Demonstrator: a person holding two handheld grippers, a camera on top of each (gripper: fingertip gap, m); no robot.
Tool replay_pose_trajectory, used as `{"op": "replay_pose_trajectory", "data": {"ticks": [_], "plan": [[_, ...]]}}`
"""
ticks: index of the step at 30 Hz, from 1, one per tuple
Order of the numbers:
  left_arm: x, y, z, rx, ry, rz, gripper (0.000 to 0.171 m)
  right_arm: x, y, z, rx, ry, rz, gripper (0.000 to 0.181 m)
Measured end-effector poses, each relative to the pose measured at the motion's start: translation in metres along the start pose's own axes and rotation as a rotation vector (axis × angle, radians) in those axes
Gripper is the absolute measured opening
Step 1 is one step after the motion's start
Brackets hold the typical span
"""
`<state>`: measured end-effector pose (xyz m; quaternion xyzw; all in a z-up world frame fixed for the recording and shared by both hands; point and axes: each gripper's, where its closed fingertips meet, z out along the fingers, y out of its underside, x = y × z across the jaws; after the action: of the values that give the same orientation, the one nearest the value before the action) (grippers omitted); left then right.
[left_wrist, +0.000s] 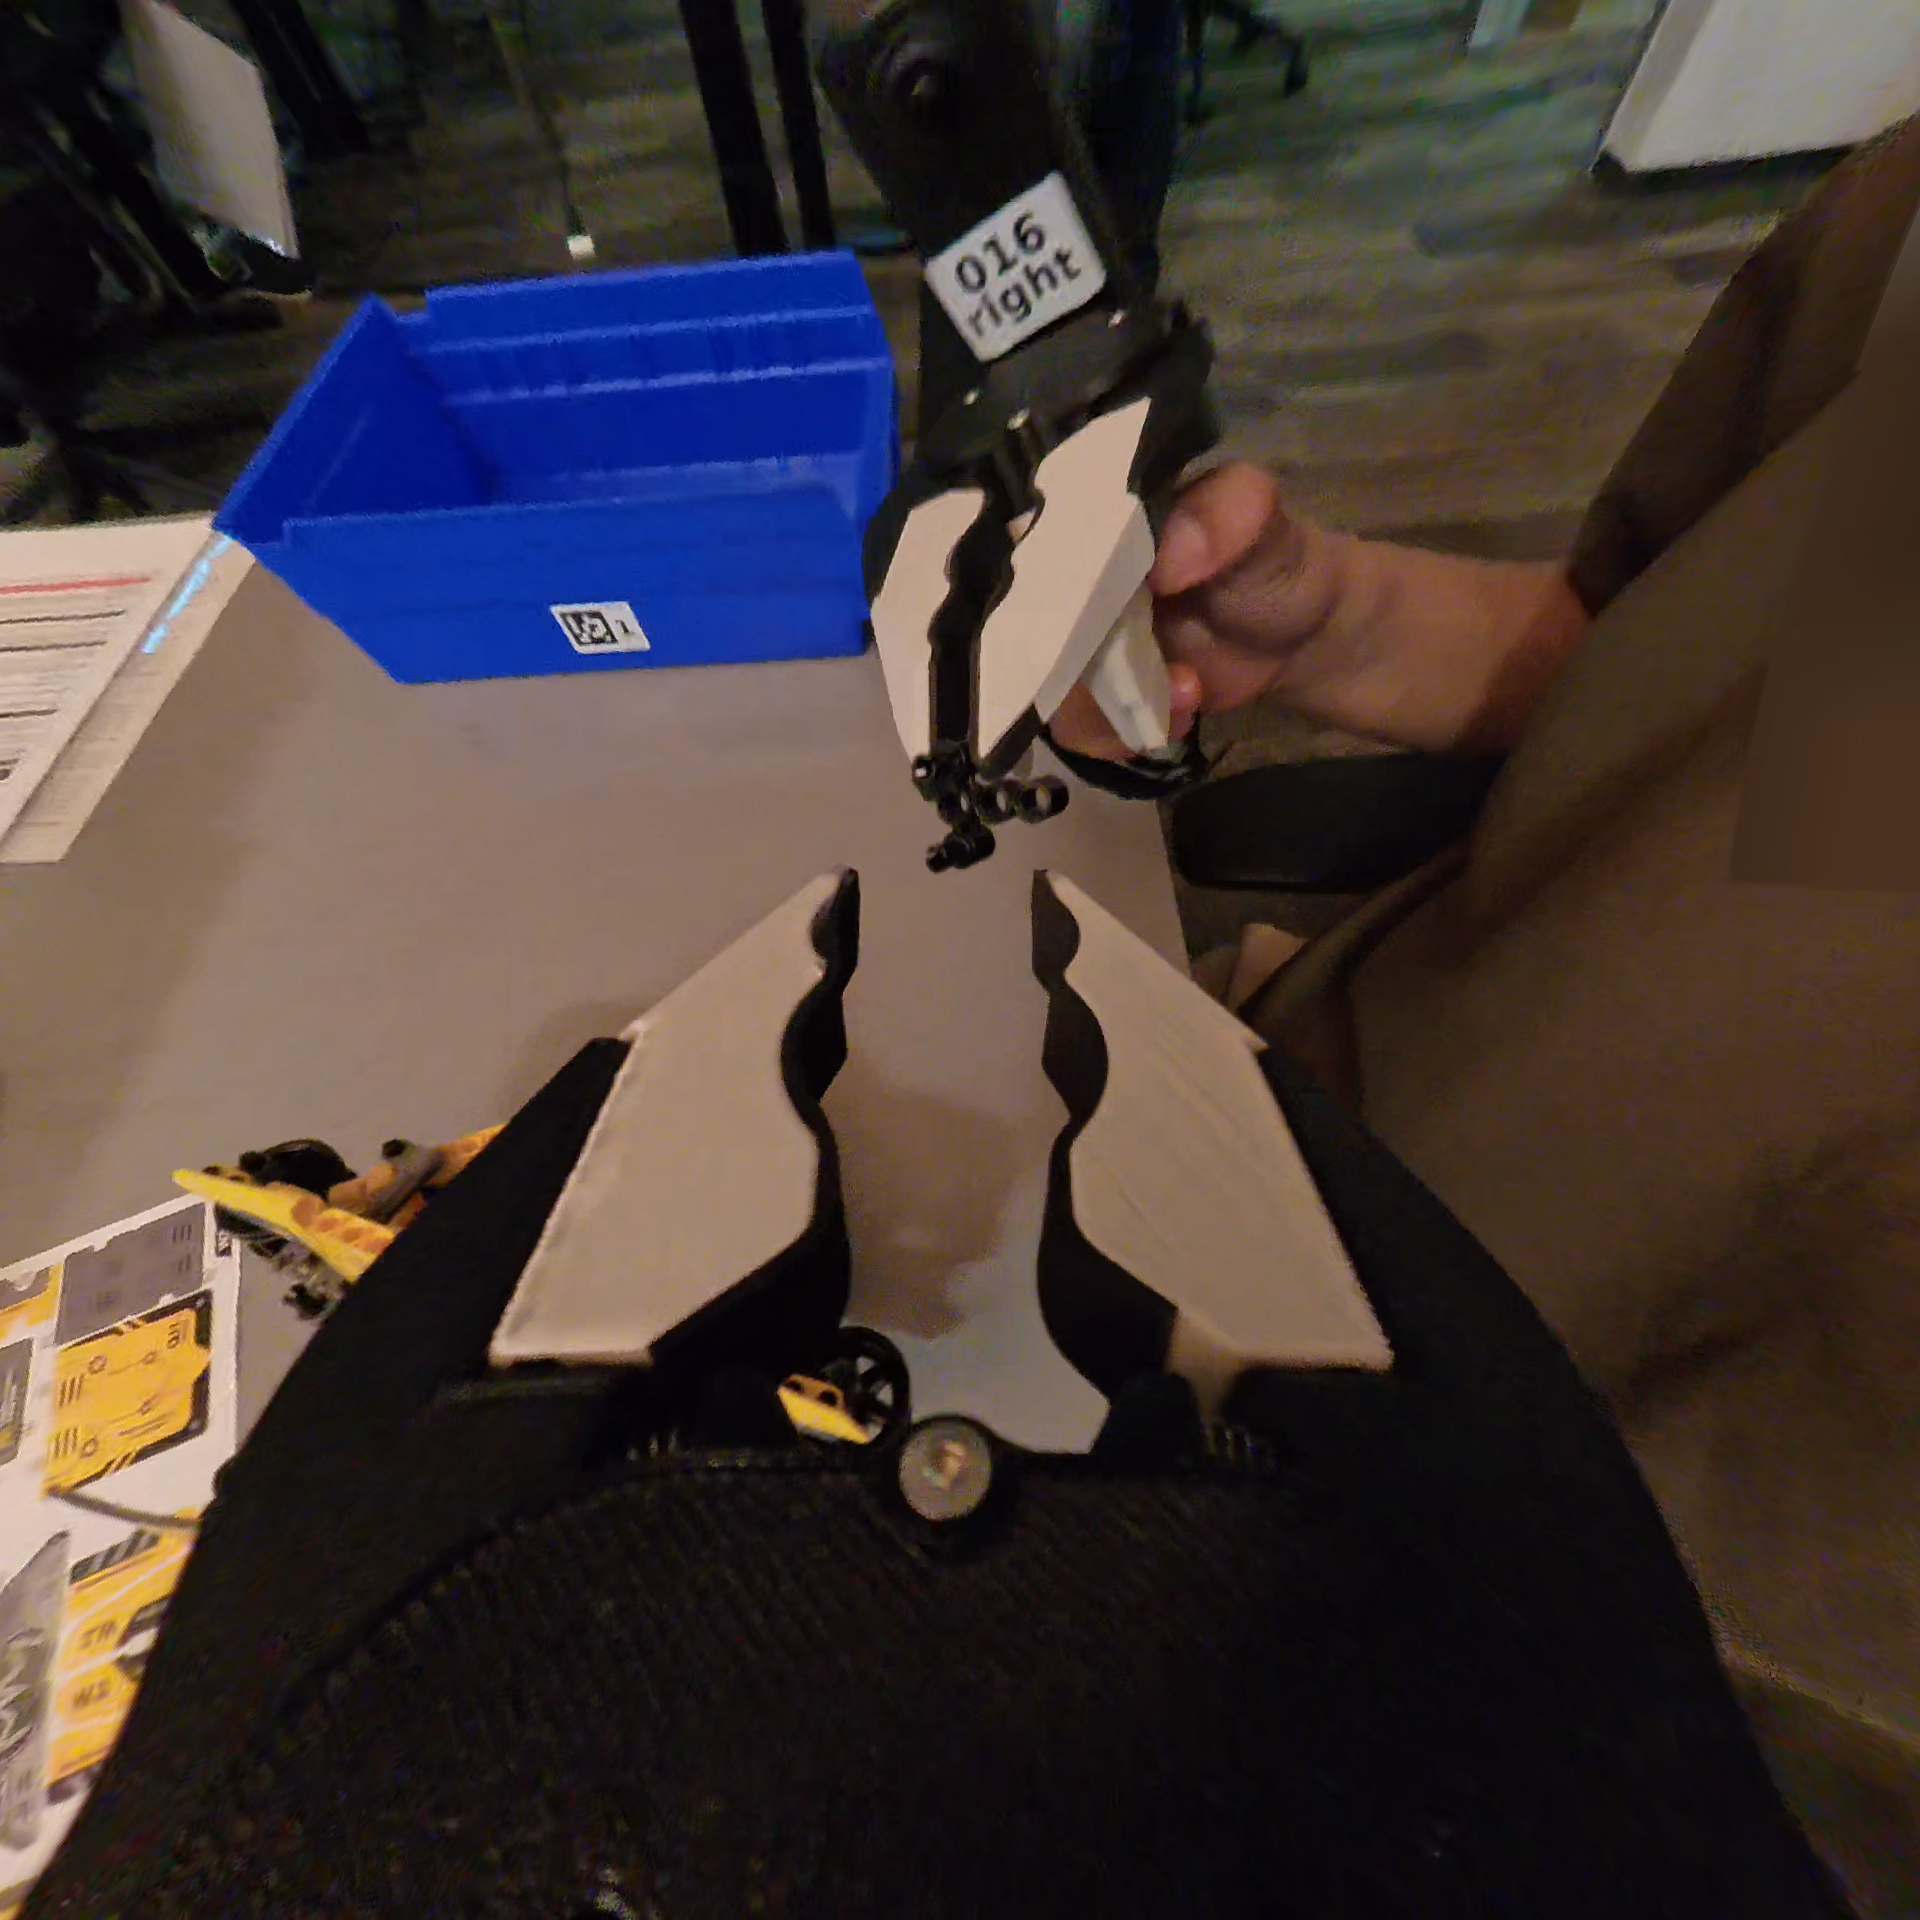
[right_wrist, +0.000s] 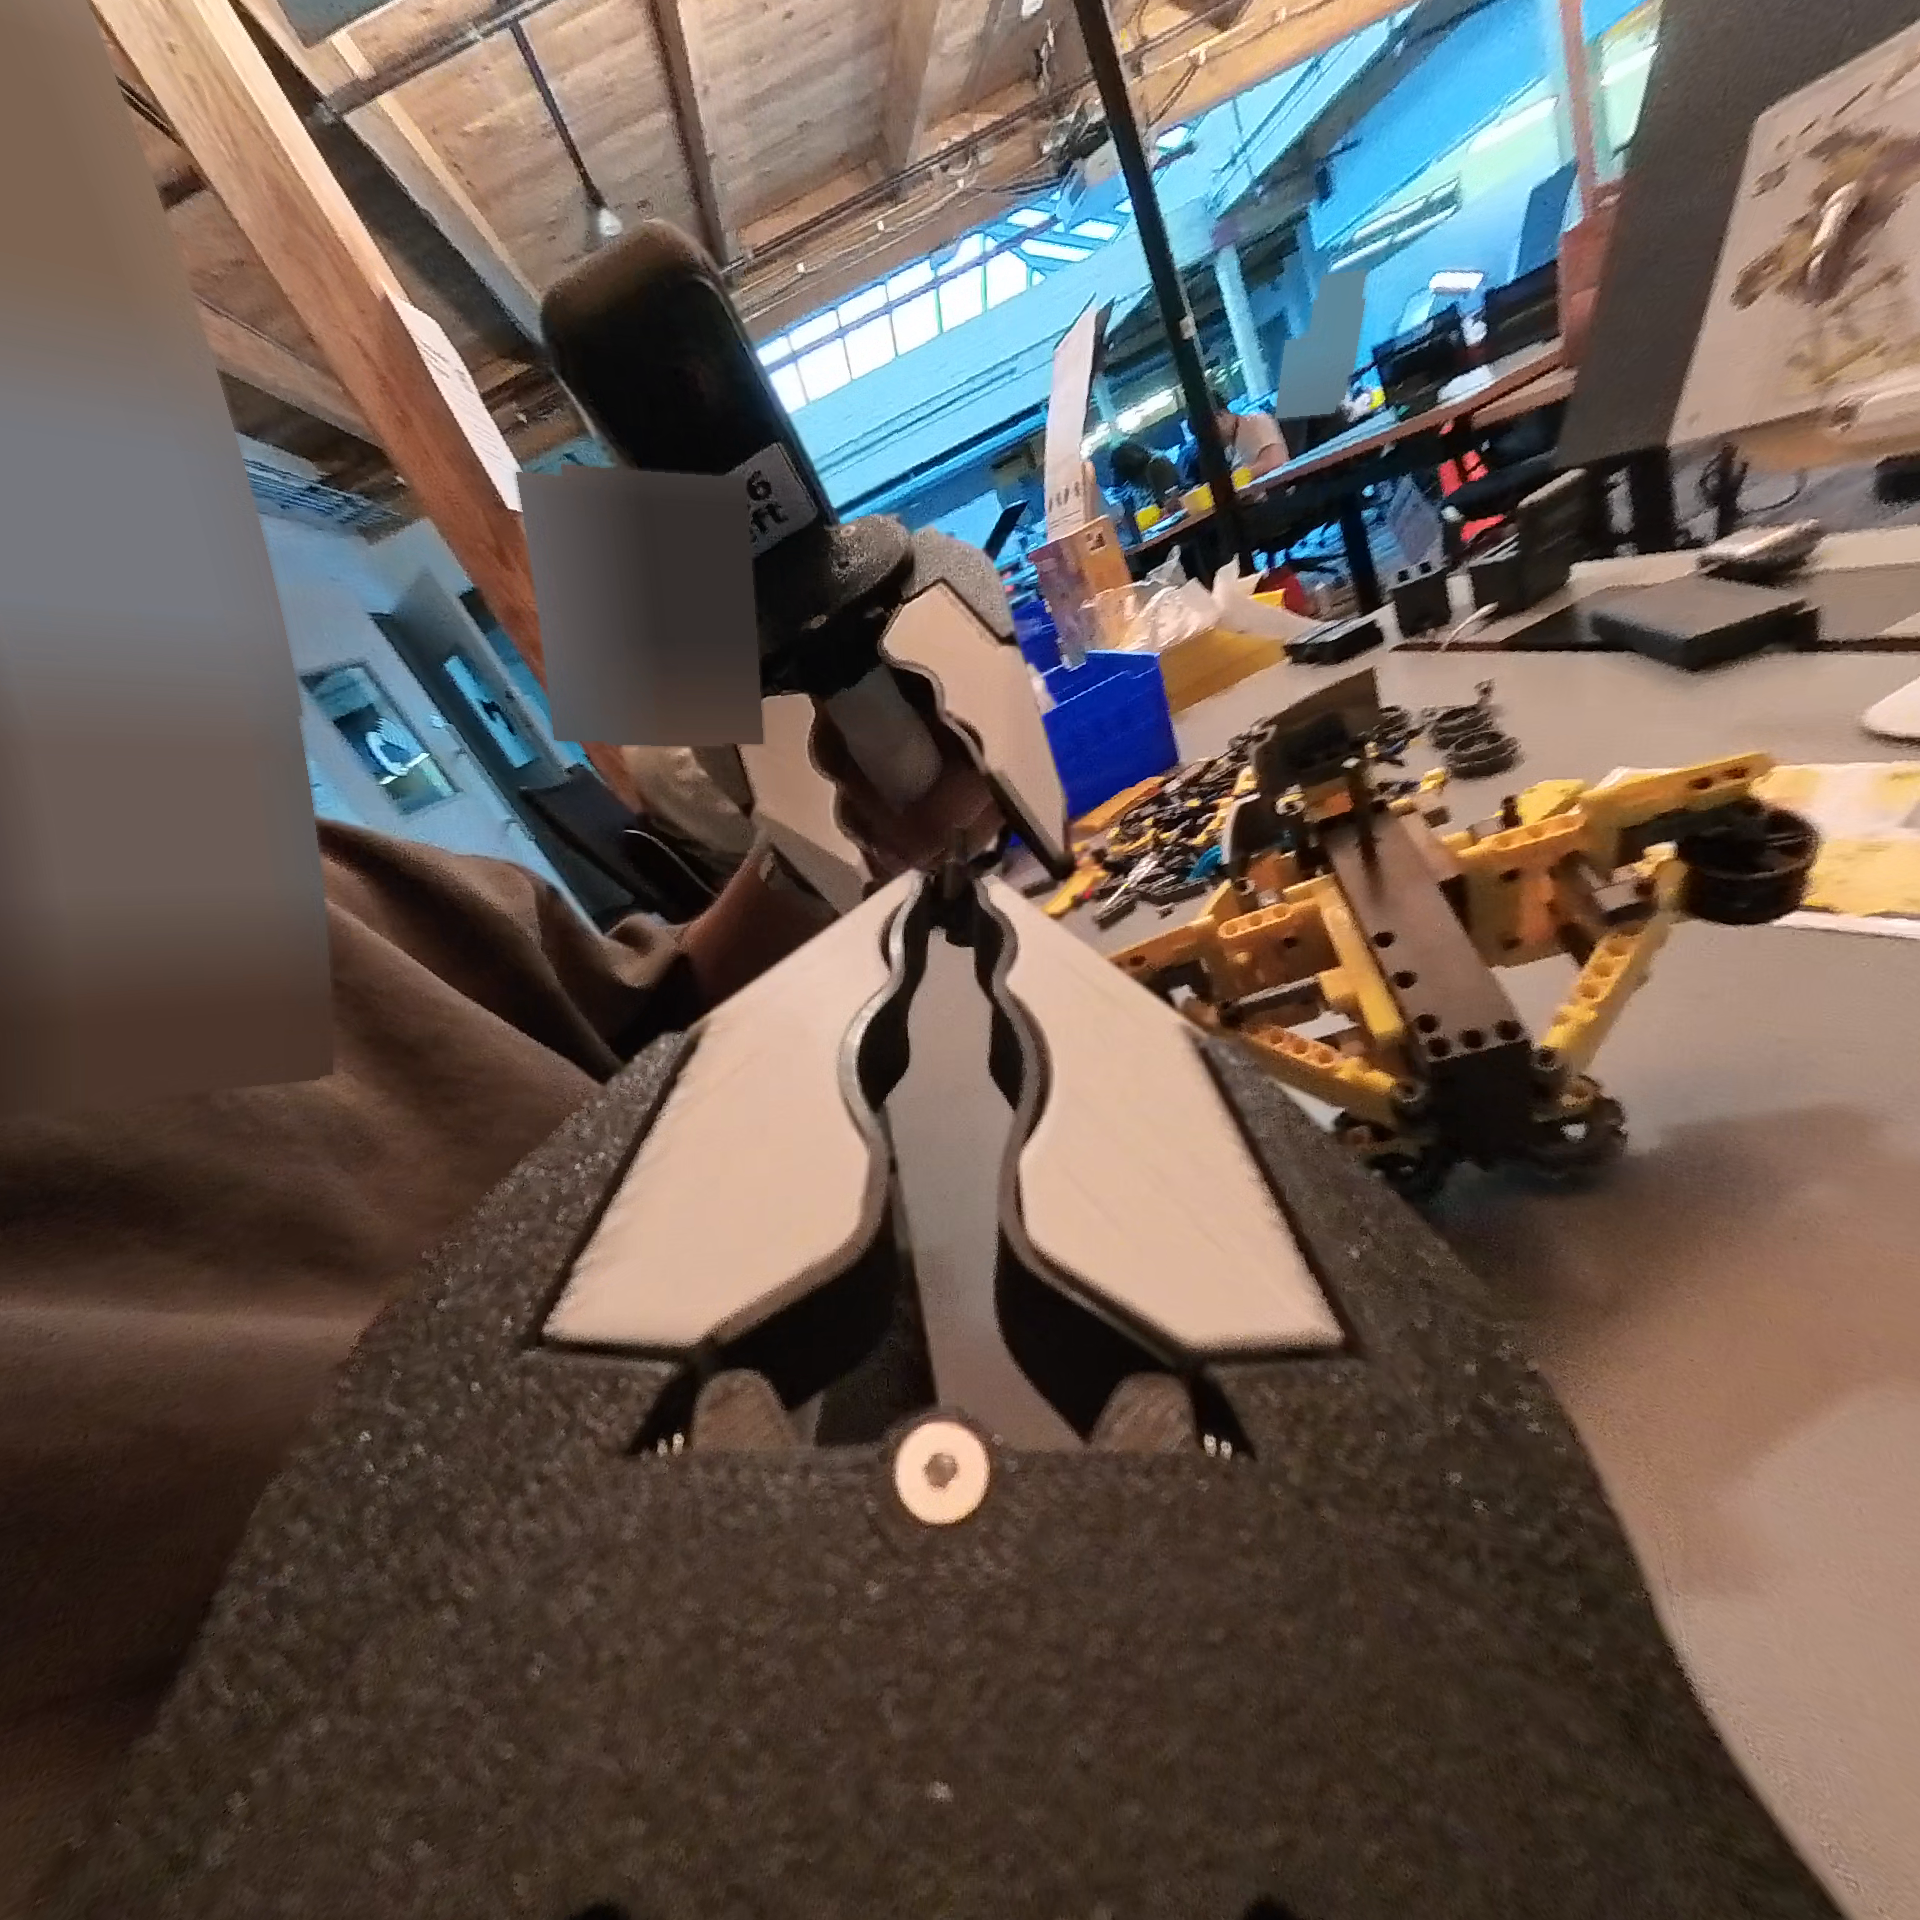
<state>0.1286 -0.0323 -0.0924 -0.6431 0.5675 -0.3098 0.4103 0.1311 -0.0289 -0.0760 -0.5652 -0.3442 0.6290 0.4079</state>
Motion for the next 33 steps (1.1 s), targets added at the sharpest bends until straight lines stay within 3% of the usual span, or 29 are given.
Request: {"op": "replay_pose_trajectory", "data": {"ticks": [6, 13, 18, 21, 33], "plan": [[0.01, 0.002, -0.002, 0.036, 0.013, 0.014, 0.009, -0.005, 0.007, 0.008, -0.03, -0.06, 0.084, 0.008], [0.013, 0.001, -0.006, 0.158, 0.095, -0.142, 0.005, -0.003, 0.005, 0.017, -0.018, -0.078, 0.093, 0.008], [0.007, -0.005, -0.016, 0.299, 0.115, -0.251, 0.004, 0.002, -0.004, 0.019, 0.03, -0.049, 0.088, 0.031], [0.002, -0.007, -0.022, 0.344, 0.081, -0.264, 0.005, 0.002, -0.008, 0.016, 0.057, -0.063, 0.111, 0.034], [-0.004, 0.001, -0.015, 0.283, -0.12, -0.131, 0.005, -0.001, 0.004, 0.026, -0.043, 0.026, 0.02, 0.031]]}}
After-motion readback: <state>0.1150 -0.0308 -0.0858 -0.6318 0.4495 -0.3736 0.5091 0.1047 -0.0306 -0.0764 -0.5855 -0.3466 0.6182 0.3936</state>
